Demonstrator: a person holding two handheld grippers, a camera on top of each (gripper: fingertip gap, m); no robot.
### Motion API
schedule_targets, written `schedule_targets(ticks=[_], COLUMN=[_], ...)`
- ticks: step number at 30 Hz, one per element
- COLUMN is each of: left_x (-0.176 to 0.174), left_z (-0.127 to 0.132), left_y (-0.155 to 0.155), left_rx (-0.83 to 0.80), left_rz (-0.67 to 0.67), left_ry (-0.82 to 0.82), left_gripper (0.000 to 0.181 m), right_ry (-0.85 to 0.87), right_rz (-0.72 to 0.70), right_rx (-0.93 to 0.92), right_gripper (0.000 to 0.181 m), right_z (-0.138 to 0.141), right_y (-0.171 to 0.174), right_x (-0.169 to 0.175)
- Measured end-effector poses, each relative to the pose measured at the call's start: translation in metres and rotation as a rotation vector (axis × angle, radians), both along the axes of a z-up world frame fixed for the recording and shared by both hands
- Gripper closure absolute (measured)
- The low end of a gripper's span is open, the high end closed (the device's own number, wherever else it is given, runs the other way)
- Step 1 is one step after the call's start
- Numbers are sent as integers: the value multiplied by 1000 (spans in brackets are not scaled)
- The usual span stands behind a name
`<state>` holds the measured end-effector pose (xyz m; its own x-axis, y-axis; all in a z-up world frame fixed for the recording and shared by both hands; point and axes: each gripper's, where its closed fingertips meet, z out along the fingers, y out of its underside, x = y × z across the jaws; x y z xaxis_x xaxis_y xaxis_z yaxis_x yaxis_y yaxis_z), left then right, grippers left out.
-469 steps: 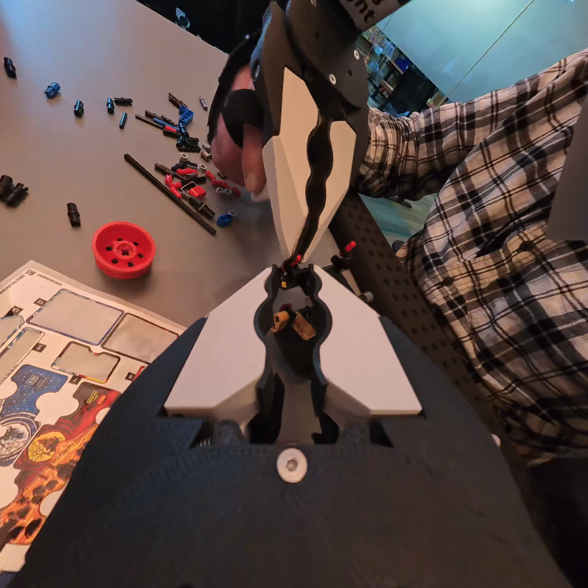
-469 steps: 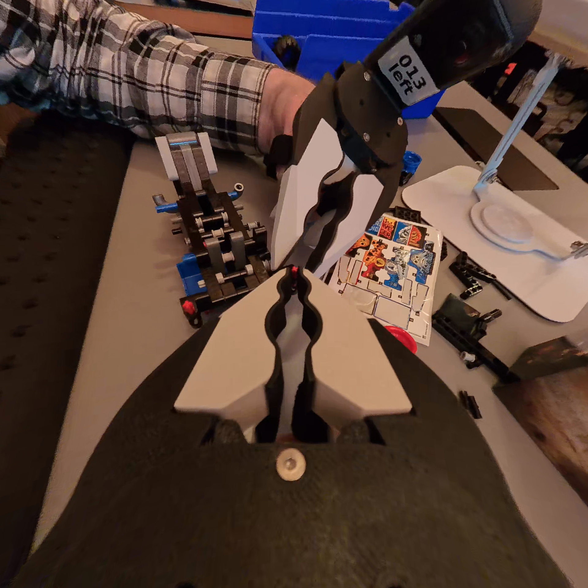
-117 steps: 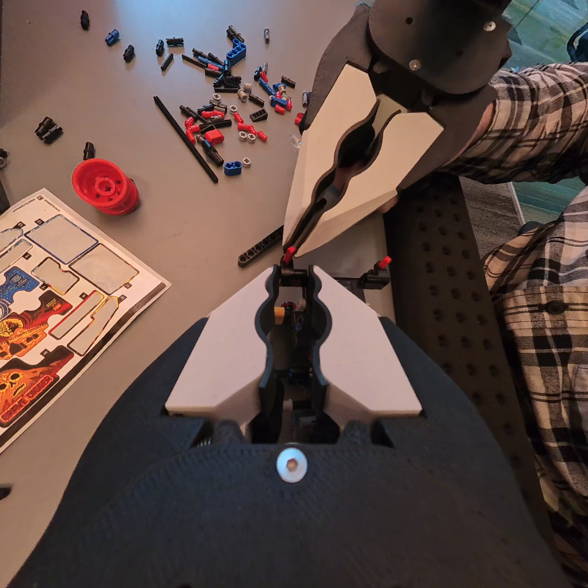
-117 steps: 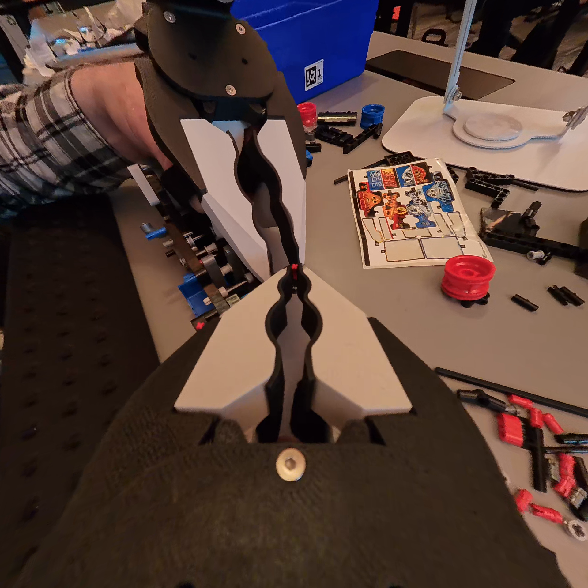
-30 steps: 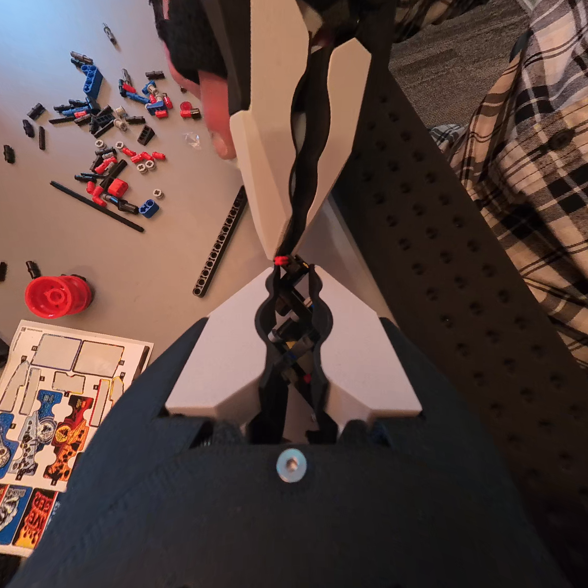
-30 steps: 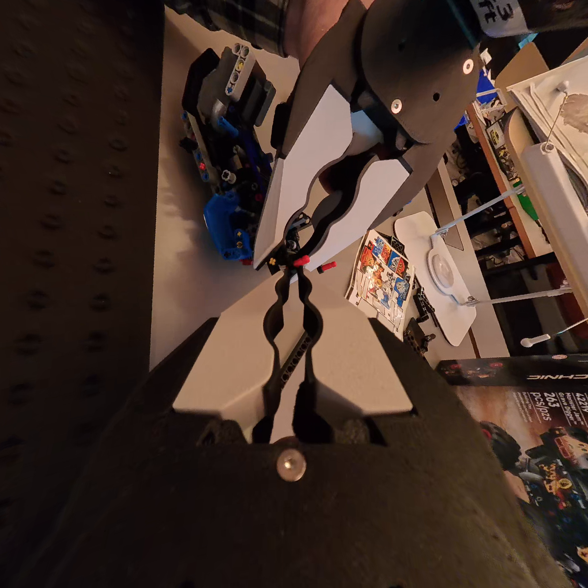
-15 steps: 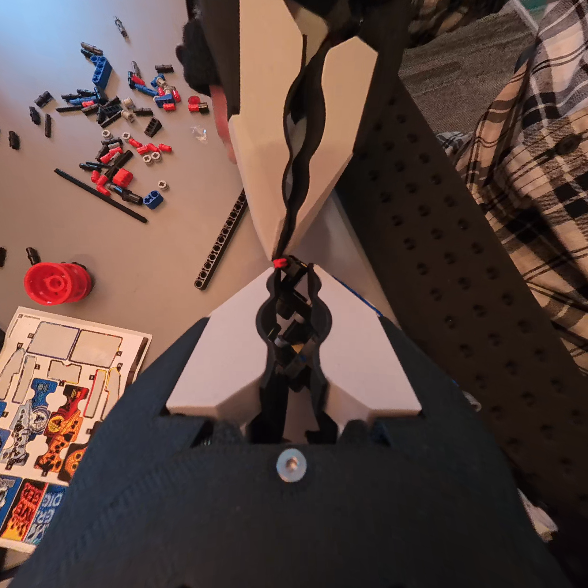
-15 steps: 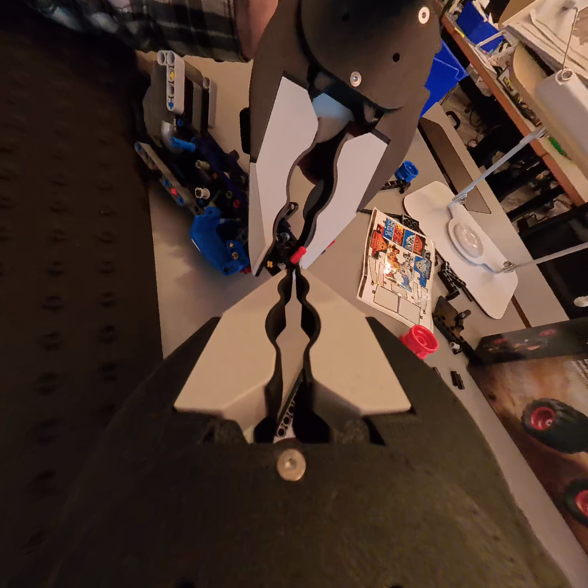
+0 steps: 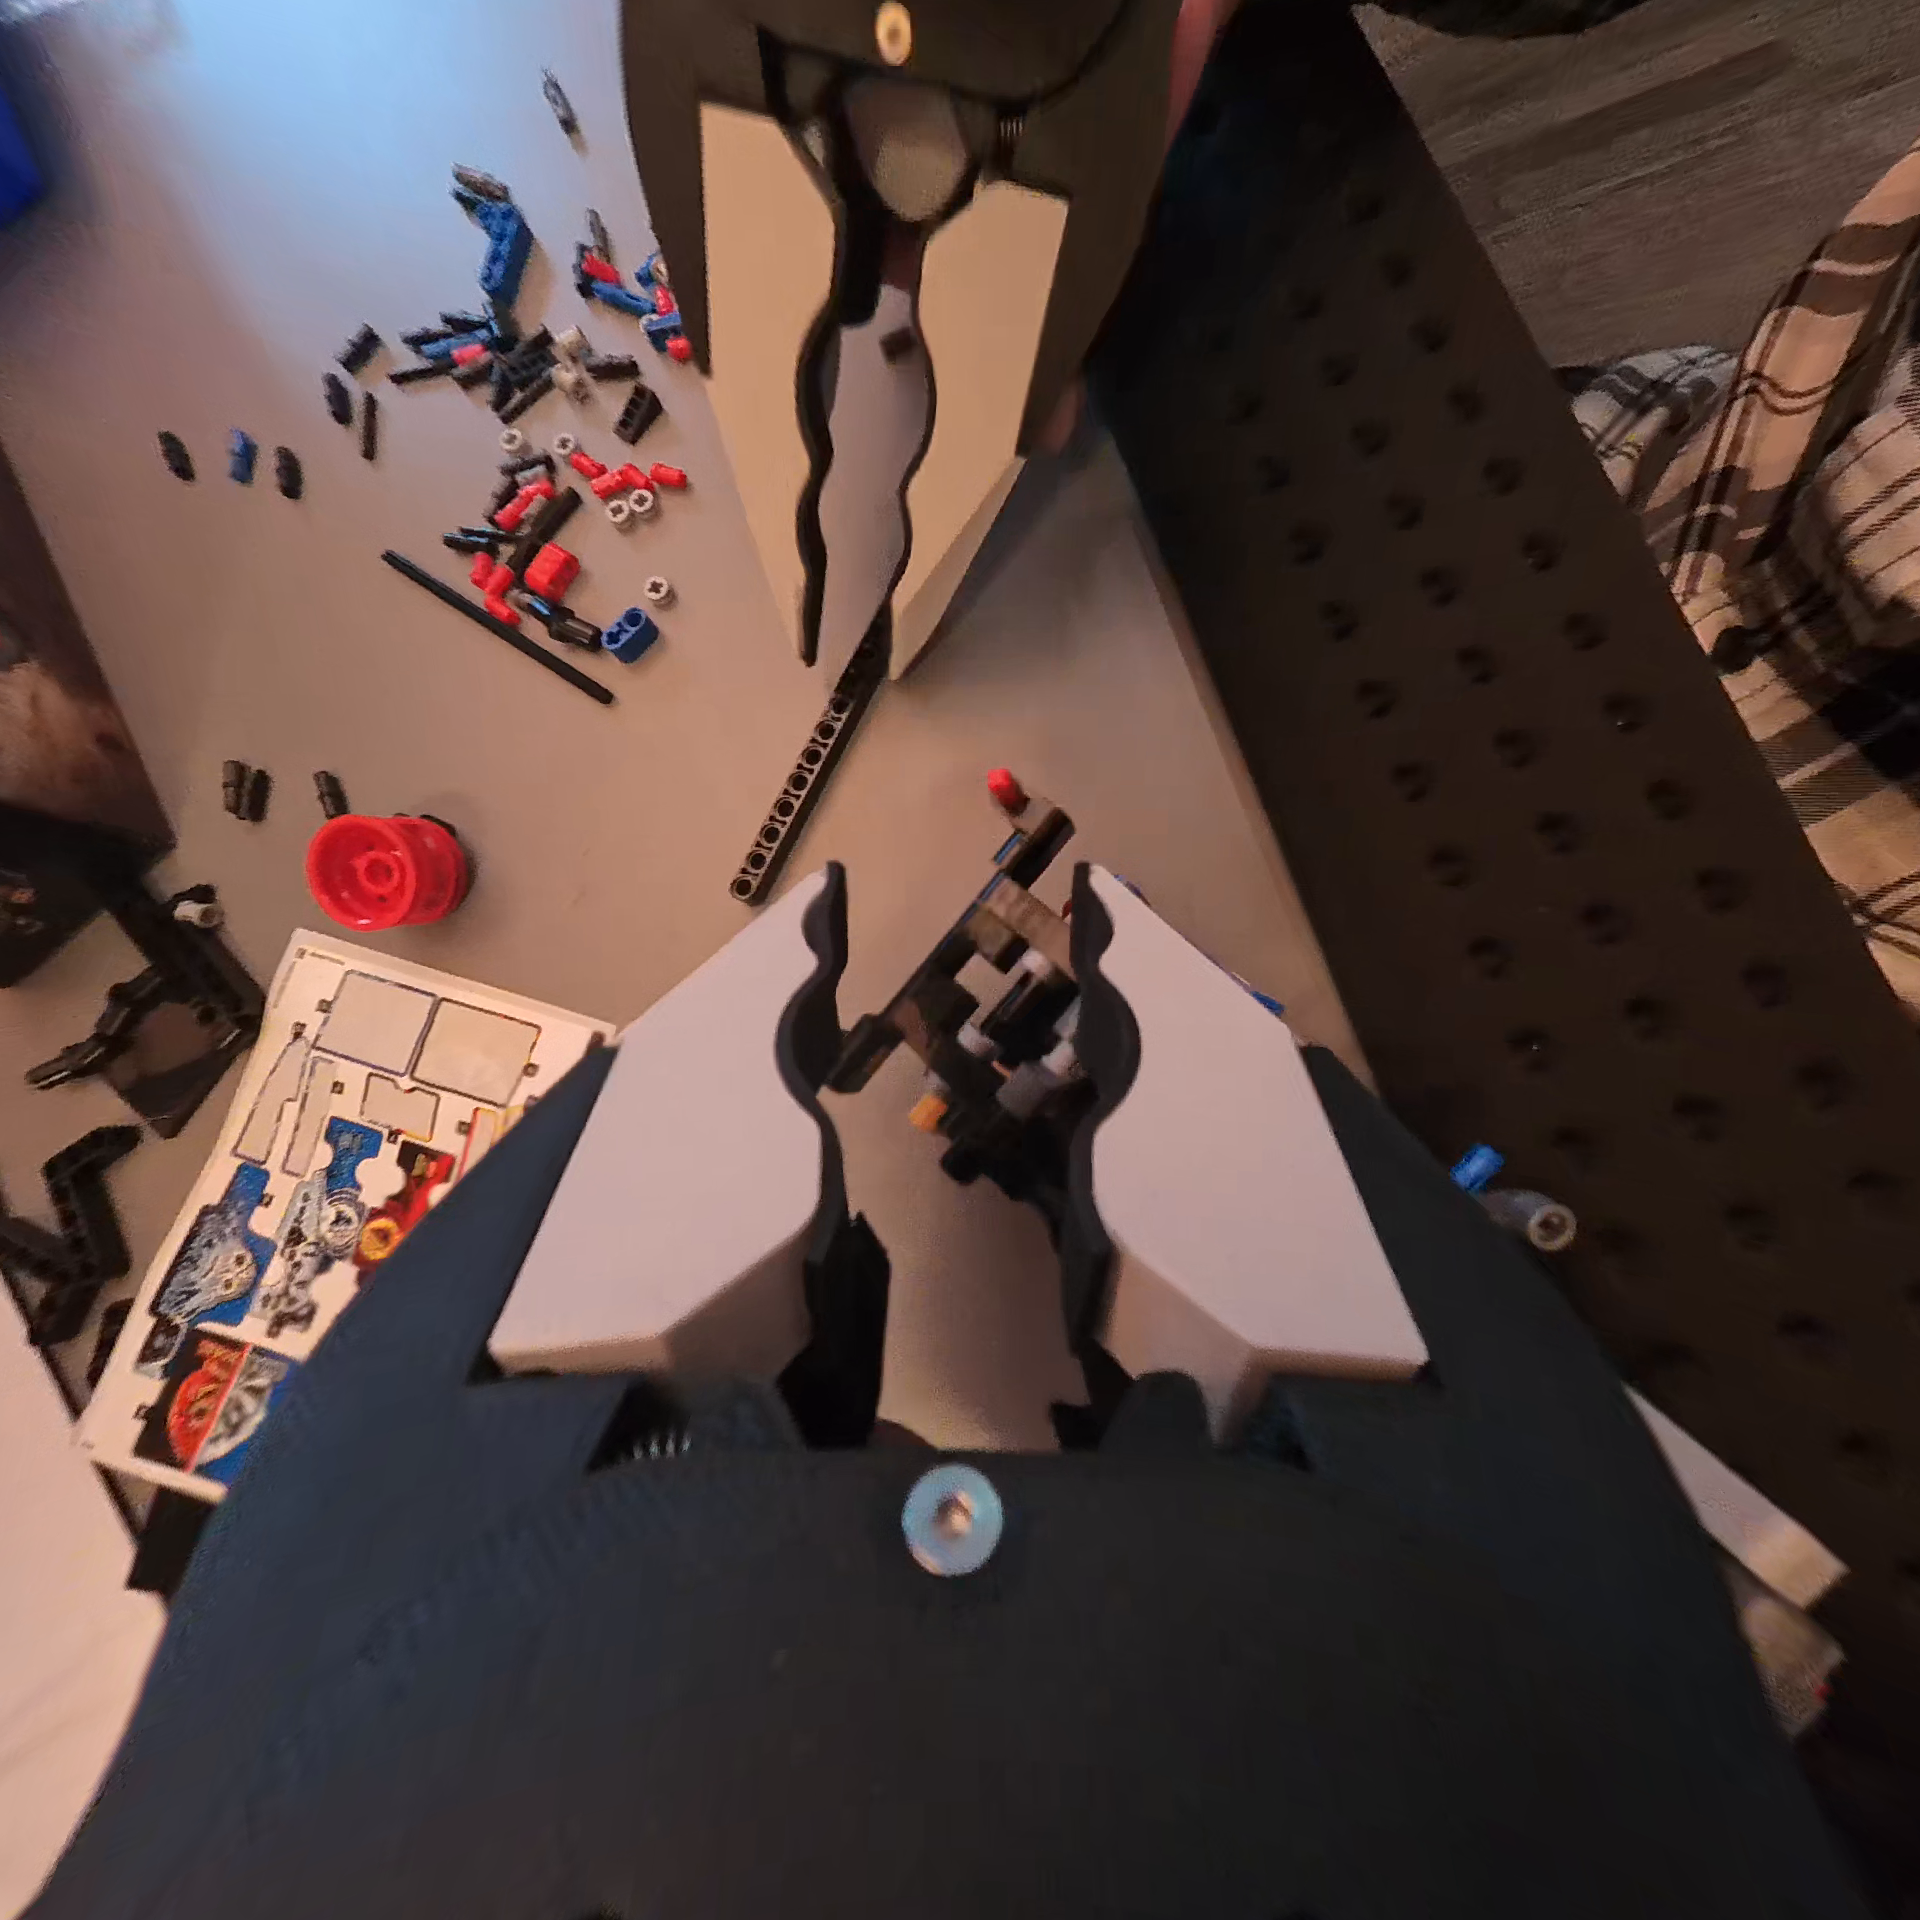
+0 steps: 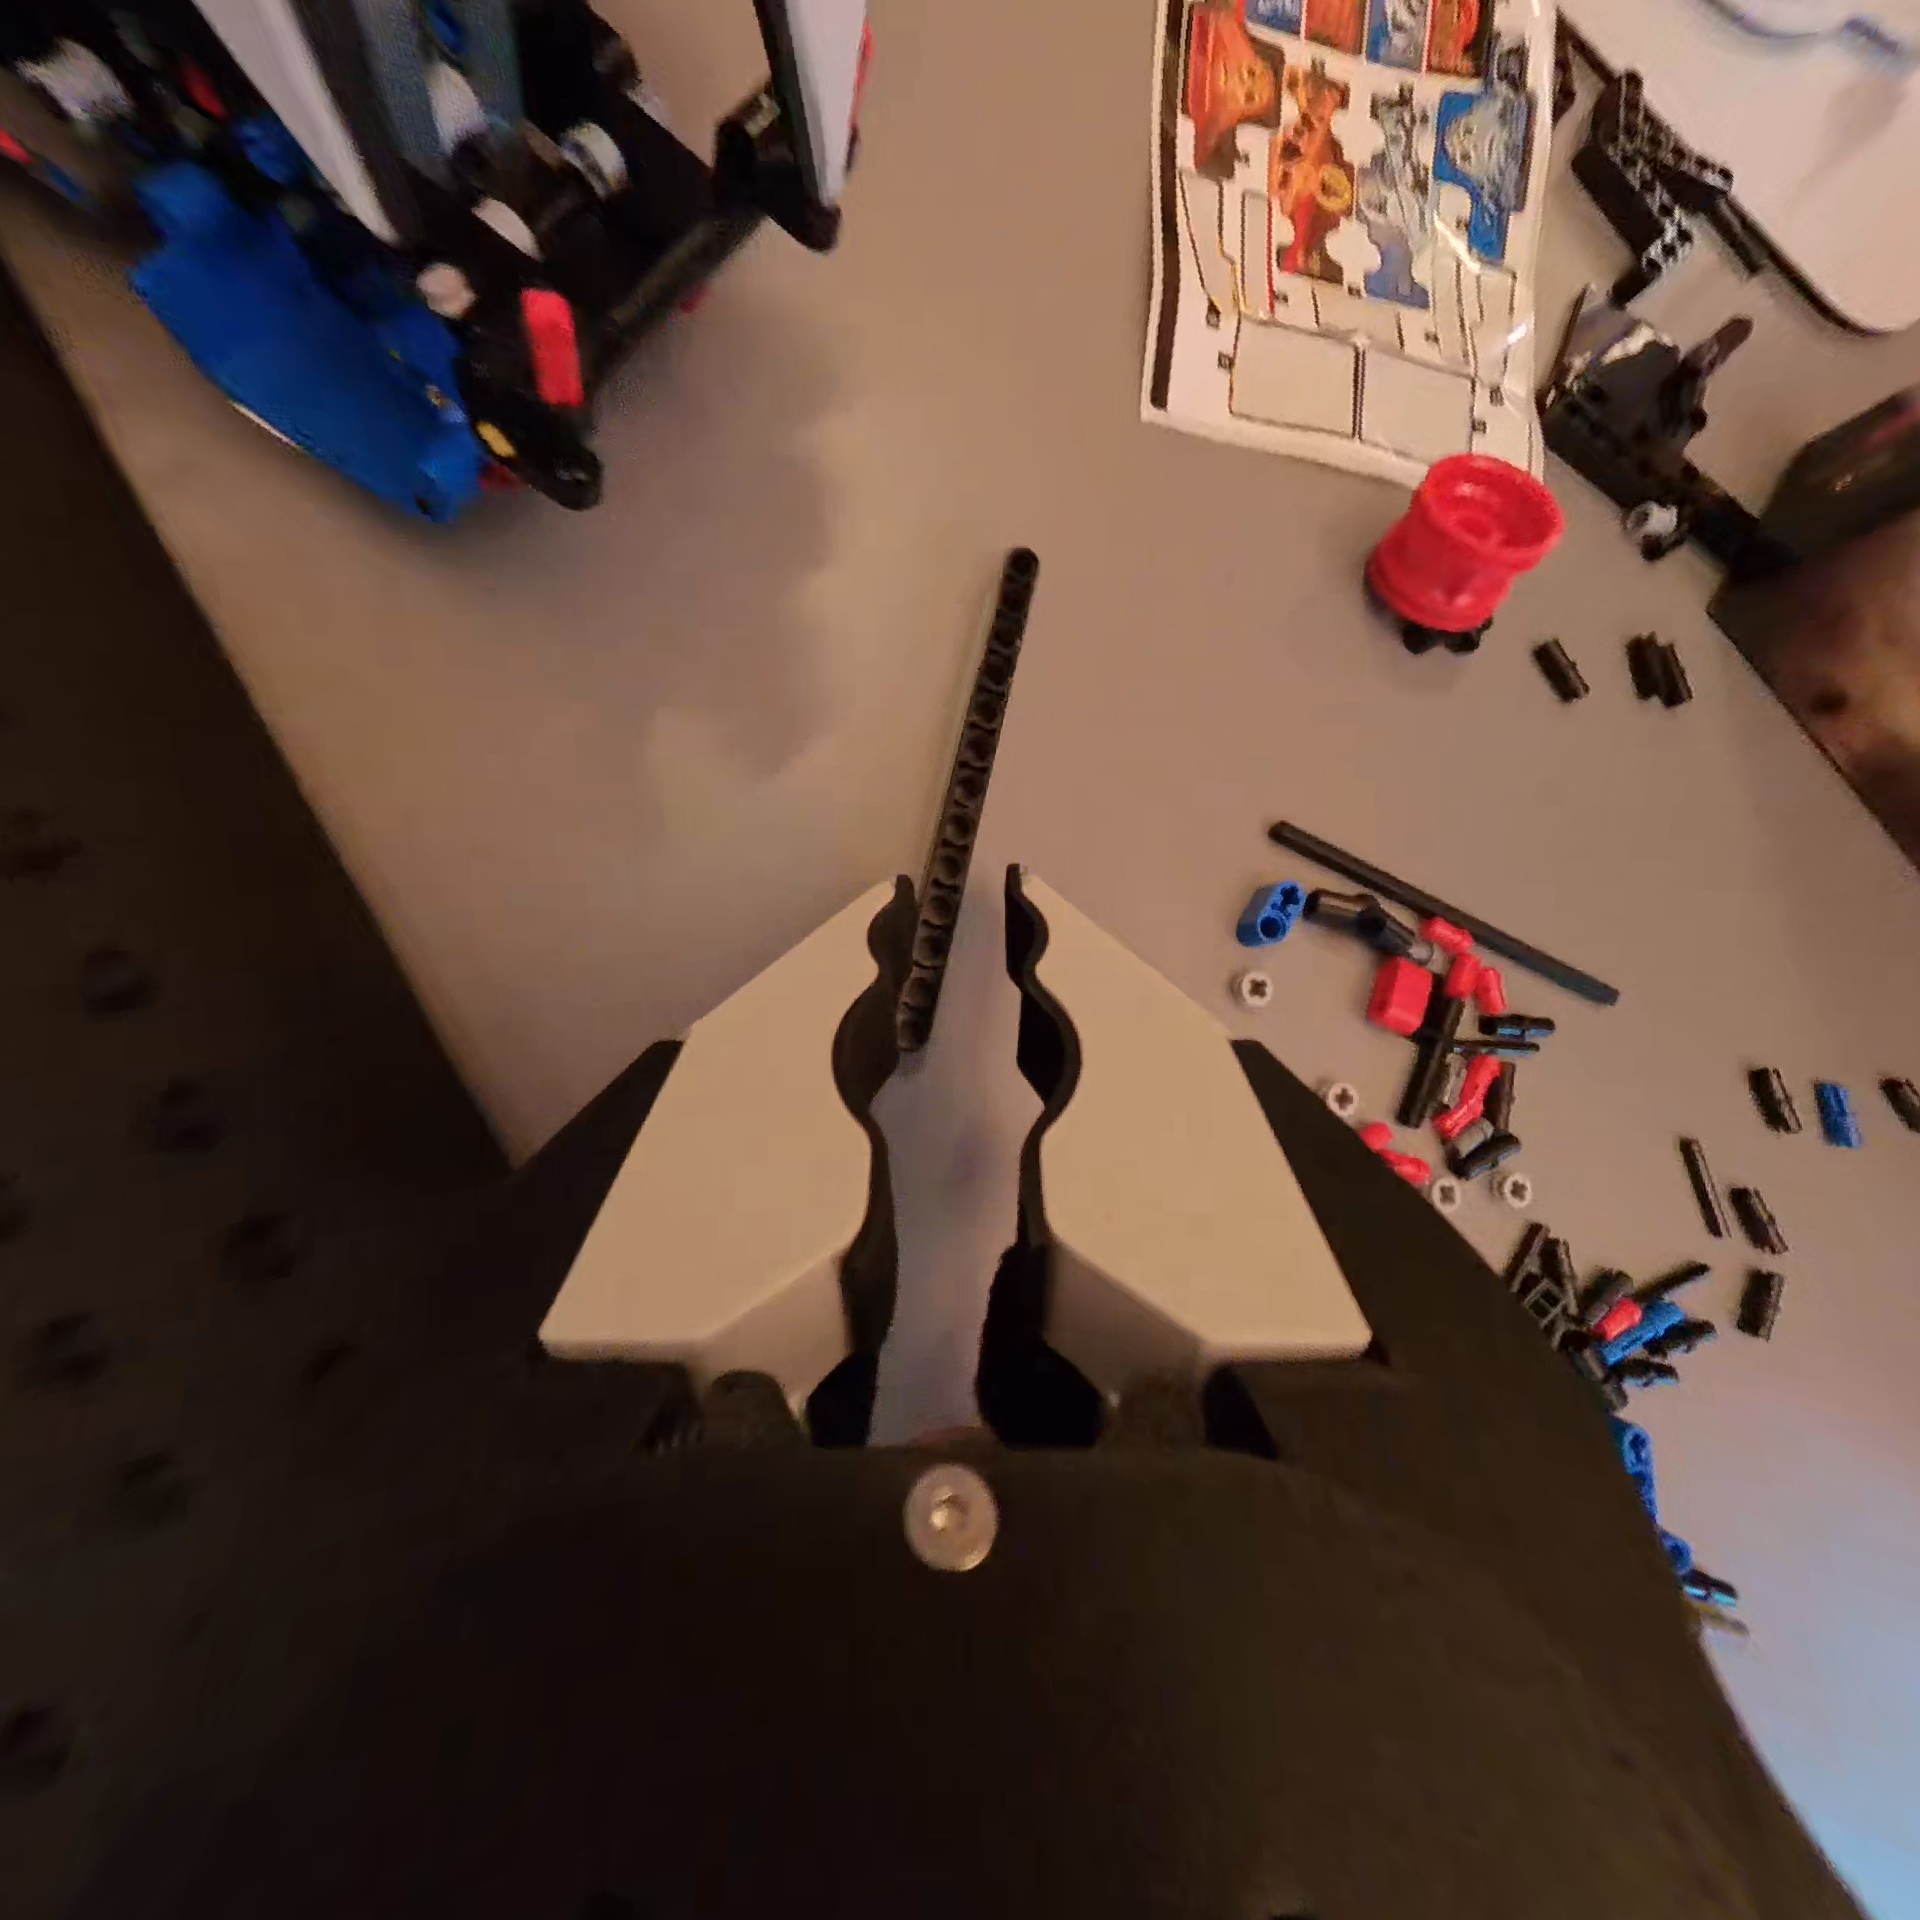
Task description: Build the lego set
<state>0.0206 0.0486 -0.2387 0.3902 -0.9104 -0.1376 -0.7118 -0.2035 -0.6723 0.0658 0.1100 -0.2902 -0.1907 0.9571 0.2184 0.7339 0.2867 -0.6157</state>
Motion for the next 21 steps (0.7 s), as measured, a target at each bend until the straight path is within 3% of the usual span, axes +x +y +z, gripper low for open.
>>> schedule_targets(ticks=[5, 11, 21], left_x=[-10, -29, -45], left_z=[17, 38, 27], left_y=[2, 13, 35], left_rx=[61, 138, 152], left_rz=[42, 119, 156], left_ry=[-24, -93, -71], left_gripper=[136, 136, 147], right_ry=[-13, 64, 216], right_rz=[-23, -26, 36], right_rx=[-32, -38, -83], right_gripper=[176, 176, 176], right_z=[-3, 15, 60], right_y=[0, 2, -9], right_x=[-1, -8, -35])
